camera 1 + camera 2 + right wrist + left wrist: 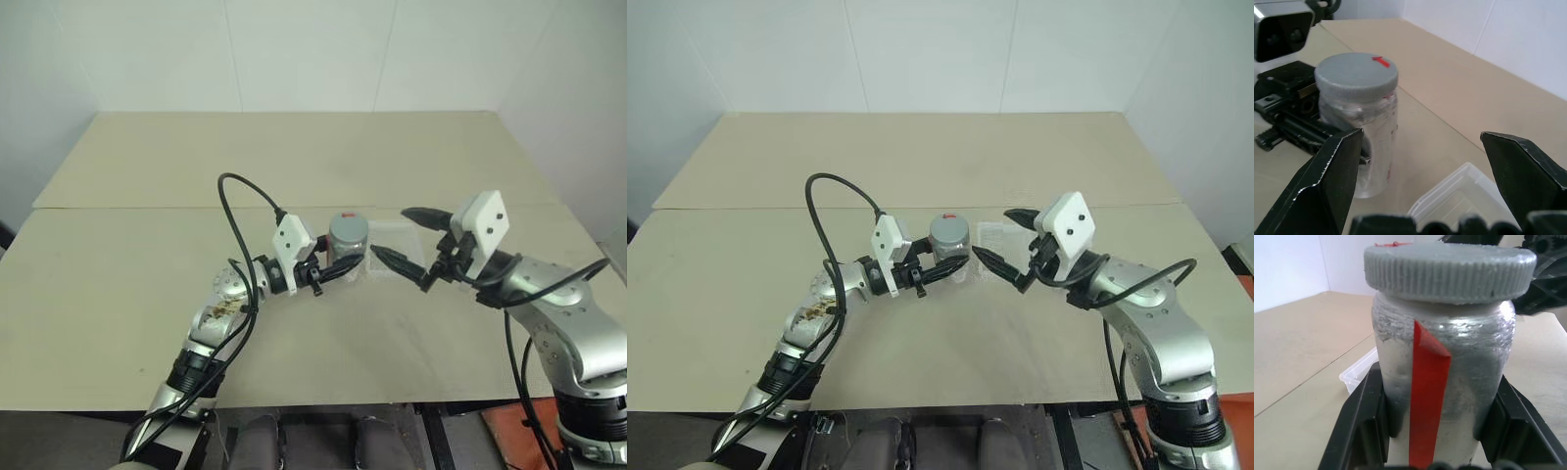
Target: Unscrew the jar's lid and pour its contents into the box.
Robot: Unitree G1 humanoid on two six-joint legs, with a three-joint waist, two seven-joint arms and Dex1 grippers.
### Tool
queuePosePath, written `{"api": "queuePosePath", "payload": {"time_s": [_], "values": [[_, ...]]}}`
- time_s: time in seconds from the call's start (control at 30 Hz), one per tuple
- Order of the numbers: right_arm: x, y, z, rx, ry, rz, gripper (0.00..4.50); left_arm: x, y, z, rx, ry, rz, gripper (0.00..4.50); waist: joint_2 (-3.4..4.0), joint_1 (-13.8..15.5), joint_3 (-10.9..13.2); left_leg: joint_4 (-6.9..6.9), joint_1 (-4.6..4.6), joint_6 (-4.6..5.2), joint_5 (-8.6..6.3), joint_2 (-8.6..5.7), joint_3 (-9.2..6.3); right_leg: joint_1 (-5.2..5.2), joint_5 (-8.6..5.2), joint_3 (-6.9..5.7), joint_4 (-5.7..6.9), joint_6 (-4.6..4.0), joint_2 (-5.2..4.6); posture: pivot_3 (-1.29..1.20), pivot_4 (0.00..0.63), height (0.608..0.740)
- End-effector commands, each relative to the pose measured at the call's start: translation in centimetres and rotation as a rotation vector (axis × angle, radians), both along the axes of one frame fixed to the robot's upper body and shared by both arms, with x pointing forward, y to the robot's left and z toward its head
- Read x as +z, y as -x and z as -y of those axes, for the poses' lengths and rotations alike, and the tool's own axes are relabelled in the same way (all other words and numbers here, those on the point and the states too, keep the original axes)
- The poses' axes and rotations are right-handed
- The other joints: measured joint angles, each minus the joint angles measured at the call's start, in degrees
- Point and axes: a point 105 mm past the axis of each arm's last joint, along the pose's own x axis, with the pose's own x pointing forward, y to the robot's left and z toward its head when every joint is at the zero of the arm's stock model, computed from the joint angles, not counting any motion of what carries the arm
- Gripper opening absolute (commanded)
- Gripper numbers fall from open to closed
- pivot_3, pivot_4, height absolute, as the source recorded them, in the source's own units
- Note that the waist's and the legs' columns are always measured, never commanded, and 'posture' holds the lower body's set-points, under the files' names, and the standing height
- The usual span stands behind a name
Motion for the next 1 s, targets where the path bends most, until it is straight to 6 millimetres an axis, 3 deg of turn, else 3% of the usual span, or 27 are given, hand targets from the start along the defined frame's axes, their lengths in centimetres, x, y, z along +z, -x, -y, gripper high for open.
{"api": "queuePosePath", "payload": {"time_s": [0.03, 0.17, 0.6, 1.0], "values": [[1.4, 1.9, -0.6, 0.104, 0.031, 0.061, 4.48, 1.1, 0.2, 0.3, -0.013, 0.012, 0.054, 1.95, 0.00, 0.03, 0.00, 0.00, 0.00, 0.00, 0.00, 0.00, -0.01, 0.00, 0.00, 0.00, 0.00, 0.00, 0.01, 0.00, 0.150, 0.740], [1.9, 2.2, -1.7, 0.145, 0.018, 0.071, 4.48, 1.1, 0.2, 0.3, -0.011, 0.012, 0.061, 1.95, -0.01, 0.05, 0.01, 0.00, -0.01, 0.01, 0.00, -0.01, -0.02, 0.02, 0.00, 0.00, -0.02, 0.00, 0.00, 0.00, 0.150, 0.740], [3.0, 0.3, -4.8, 0.160, -0.051, 0.114, 4.48, 1.2, 0.2, 0.4, -0.010, 0.009, 0.072, 1.95, -0.01, 0.07, 0.00, 0.01, 0.00, 0.00, 0.00, -0.01, -0.02, 0.03, 0.00, -0.01, -0.01, 0.00, 0.00, 0.00, 0.150, 0.740], [3.0, -1.1, -5.3, 0.140, -0.064, 0.117, 4.48, 1.1, 0.3, 0.5, -0.009, 0.014, 0.073, 1.95, -0.01, 0.05, 0.00, 0.00, 0.00, 0.00, 0.00, 0.00, 0.00, 0.03, 0.00, -0.02, -0.02, 0.00, 0.01, 0.00, 0.150, 0.740]]}}
